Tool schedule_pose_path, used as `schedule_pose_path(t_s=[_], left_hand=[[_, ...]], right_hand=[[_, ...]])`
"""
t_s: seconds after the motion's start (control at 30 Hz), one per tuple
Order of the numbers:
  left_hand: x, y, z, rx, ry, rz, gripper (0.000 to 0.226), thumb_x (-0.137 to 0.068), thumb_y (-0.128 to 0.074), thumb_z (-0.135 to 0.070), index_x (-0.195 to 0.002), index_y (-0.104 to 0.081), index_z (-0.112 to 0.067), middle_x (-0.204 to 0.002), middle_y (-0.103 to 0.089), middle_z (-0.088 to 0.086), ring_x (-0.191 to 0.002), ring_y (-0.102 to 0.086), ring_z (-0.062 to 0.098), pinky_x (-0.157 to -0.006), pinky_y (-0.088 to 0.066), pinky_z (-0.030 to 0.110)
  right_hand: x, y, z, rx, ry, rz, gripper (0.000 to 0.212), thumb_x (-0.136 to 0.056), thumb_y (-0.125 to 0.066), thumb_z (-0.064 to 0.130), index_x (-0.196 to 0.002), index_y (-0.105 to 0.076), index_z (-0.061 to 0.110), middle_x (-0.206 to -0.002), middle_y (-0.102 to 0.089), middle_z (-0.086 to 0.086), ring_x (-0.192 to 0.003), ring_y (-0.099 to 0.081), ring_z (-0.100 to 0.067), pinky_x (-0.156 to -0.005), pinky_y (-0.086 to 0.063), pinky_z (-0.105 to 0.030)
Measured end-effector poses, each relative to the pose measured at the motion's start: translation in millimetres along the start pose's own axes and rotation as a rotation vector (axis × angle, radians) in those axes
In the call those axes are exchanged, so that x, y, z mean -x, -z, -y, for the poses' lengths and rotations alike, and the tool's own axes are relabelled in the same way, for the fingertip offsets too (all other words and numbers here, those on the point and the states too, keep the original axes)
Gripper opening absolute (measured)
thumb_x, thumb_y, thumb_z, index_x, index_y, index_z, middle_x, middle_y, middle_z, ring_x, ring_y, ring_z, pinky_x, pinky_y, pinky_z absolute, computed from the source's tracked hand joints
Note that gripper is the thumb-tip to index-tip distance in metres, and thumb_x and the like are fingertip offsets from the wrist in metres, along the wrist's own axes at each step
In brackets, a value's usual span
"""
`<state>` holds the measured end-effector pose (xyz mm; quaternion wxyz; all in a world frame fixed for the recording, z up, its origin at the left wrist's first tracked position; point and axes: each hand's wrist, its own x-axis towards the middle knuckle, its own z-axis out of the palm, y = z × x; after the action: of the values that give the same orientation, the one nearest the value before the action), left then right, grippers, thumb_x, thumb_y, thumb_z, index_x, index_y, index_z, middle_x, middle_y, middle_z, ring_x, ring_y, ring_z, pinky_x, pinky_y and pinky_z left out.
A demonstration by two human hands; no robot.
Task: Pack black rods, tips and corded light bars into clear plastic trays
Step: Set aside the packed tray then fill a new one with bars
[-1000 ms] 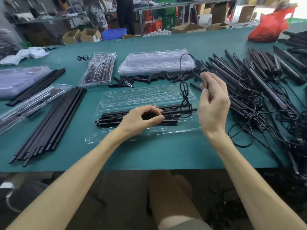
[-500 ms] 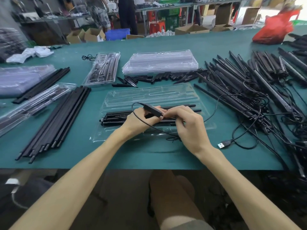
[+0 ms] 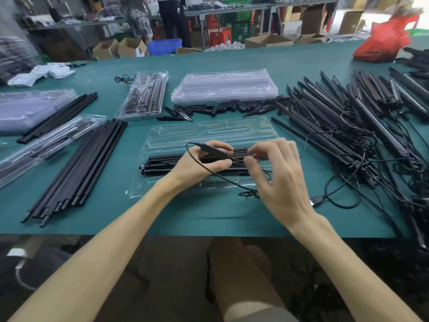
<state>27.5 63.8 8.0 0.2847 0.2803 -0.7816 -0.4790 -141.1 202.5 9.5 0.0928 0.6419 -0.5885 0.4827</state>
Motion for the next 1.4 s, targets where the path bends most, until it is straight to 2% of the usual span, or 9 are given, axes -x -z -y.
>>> schedule_pose_path(t_s=[0.13, 0.27, 0.4, 0.47, 0.57, 0.8, 1.1, 1.23, 1.4], left_hand=[[1, 1, -2, 0.021, -0.027, -0.031, 0.023, -0.089, -0.077, -0.02, -0.11, -0.073, -0.014, -0.11, -0.074, 0.005, -0.105, -0.069, 0.021, -0.094, -0.054, 0.031], [1, 4, -2, 0.018, -0.063, -0.055, 0.022, -0.094, -0.071, -0.027, -0.112, -0.075, -0.014, -0.113, -0.075, 0.003, -0.111, -0.068, 0.018, -0.097, -0.053, 0.031], [0, 3, -1, 0.036, -0.047, -0.045, 0.025, -0.099, -0.062, -0.034, -0.109, -0.076, -0.016, -0.113, -0.075, -0.001, -0.114, -0.067, 0.014, -0.099, -0.049, 0.024], [-1, 2, 1, 0.056, -0.037, -0.074, 0.032, -0.102, -0.056, -0.037, -0.105, -0.078, -0.014, -0.11, -0.076, 0.0, -0.113, -0.068, 0.016, -0.105, -0.046, 0.03], [-1, -1, 1, 0.082, 0.001, -0.107, 0.043, -0.103, -0.05, -0.045, -0.1, -0.079, -0.013, -0.107, -0.077, 0.0, -0.112, -0.069, 0.014, -0.107, -0.042, 0.029], [1, 1, -1, -0.042, 0.126, -0.116, 0.057, -0.096, -0.036, -0.072, -0.096, -0.081, -0.037, -0.114, -0.073, -0.02, -0.122, -0.055, -0.004, -0.109, -0.024, 0.028], [1, 4, -3, -0.084, 0.201, -0.103, 0.071, -0.089, -0.021, -0.085, -0.099, -0.079, -0.044, -0.126, -0.067, -0.022, -0.132, -0.046, -0.001, -0.121, -0.015, 0.042], [2, 5, -2, -0.026, 0.18, -0.108, 0.064, -0.092, -0.029, -0.081, -0.1, -0.079, -0.042, -0.116, -0.072, -0.02, -0.125, -0.055, 0.002, -0.12, -0.024, 0.04], [1, 3, 2, 0.055, 0.088, -0.074, 0.06, -0.103, -0.035, -0.058, -0.09, -0.083, -0.023, -0.111, -0.076, -0.009, -0.121, -0.061, 0.009, -0.119, -0.021, 0.036]], right_hand=[[19, 10, 7, 0.05, 0.118, 0.288, 0.034, -0.098, -0.058, 0.043, -0.097, -0.066, 0.01, -0.093, -0.055, 0.001, -0.083, -0.053, -0.019, -0.074, -0.046, -0.03], [30, 11, 5, 0.085, 0.008, 0.288, 0.024, -0.095, -0.066, 0.037, -0.095, -0.066, 0.012, -0.088, -0.047, 0.008, -0.066, -0.046, -0.01, -0.057, -0.047, -0.033], [27, 11, 6, 0.085, 0.006, 0.304, 0.033, -0.093, -0.061, 0.049, -0.097, -0.068, 0.016, -0.083, -0.045, 0.014, -0.075, -0.043, -0.004, -0.063, -0.045, -0.027], [27, 14, 10, 0.074, 0.025, 0.379, 0.042, -0.089, -0.06, 0.056, -0.103, -0.068, 0.017, -0.089, -0.052, 0.012, -0.084, -0.049, -0.009, -0.068, -0.045, -0.026], [29, 15, 10, 0.103, 0.052, 0.453, 0.039, -0.086, -0.07, 0.049, -0.107, -0.067, 0.016, -0.102, -0.056, 0.006, -0.096, -0.054, -0.015, -0.073, -0.049, -0.028], [14, 16, 12, 0.056, -0.102, 0.193, 0.013, -0.095, -0.069, 0.028, -0.097, -0.071, 0.015, -0.094, -0.054, 0.006, -0.066, -0.053, -0.014, -0.06, -0.052, -0.039], [-18, -11, 9, 0.257, -0.235, 0.37, 0.021, -0.101, -0.058, 0.032, -0.104, -0.072, 0.017, -0.097, -0.048, 0.002, -0.077, -0.057, -0.029, -0.068, -0.047, -0.039], [-23, -11, 9, 0.267, -0.293, 0.196, 0.019, -0.1, -0.06, 0.03, -0.101, -0.07, 0.014, -0.094, -0.05, 0.0, -0.069, -0.055, -0.03, -0.064, -0.041, -0.035], [-42, -6, 4, 0.072, -0.324, -0.017, 0.009, -0.098, -0.061, 0.013, -0.102, -0.069, 0.014, -0.106, -0.053, 0.001, -0.074, -0.063, -0.02, -0.077, -0.052, -0.041]])
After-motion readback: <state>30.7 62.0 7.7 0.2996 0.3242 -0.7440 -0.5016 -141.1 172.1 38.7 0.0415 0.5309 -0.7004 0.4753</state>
